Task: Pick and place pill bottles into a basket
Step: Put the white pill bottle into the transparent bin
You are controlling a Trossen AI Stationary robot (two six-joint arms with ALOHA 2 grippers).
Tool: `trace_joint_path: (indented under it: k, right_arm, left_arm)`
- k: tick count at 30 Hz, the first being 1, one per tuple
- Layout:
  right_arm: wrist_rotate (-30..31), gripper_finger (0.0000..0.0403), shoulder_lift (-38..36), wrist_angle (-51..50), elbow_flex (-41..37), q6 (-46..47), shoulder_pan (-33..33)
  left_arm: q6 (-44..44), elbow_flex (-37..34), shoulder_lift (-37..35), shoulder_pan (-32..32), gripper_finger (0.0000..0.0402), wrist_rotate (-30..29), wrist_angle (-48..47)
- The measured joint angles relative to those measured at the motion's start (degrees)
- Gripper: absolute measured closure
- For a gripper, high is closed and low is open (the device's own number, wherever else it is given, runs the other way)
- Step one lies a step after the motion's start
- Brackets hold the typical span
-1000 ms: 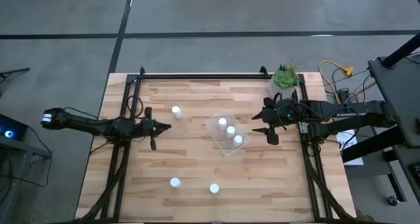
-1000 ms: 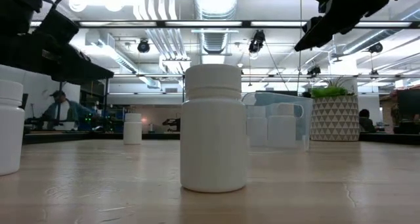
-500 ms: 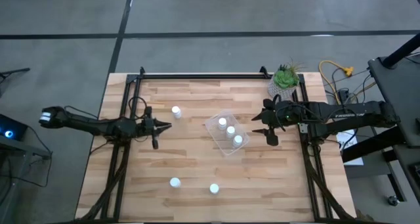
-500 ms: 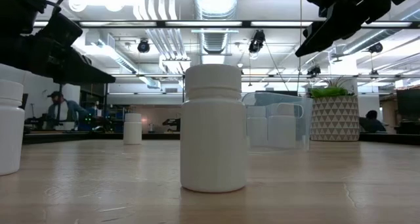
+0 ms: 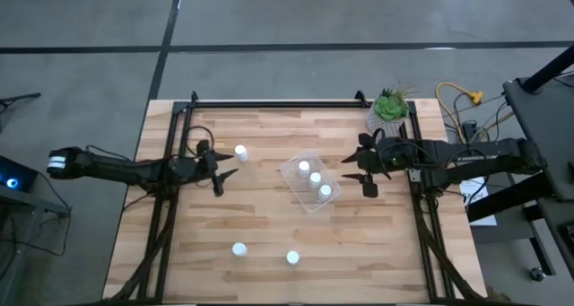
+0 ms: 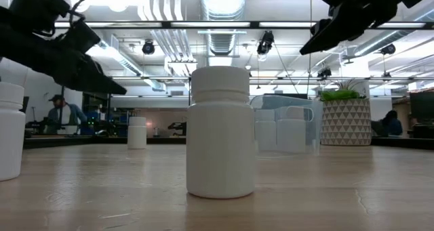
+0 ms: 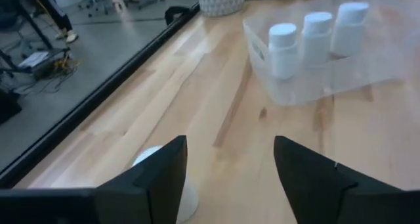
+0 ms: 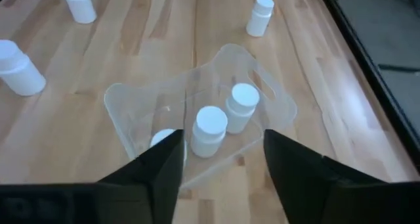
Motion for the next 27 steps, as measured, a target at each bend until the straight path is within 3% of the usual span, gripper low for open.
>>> trace_joint_path:
  k: [9,16,27]
  right_arm:
    - [0.0,0.0383,-5.9,12.9,-10.0,-4.5,-1.3]
    - [-2.8,0.039,-16.4,16.5,-17.6,-3.9,-3.9]
    - [-6.3,0.0394,-31.3,16.5,-22.3,1.4,-4.7]
  left_arm:
    - [1.7,0.1,-0.2,0.3,0.0185,2.3,3.2]
    - [1.9,0.0,-0.8,0.5,0.0185,5.0,3.3]
    - [2.8,-0.4,-1.3,0.5,0.0185,5.8,4.6]
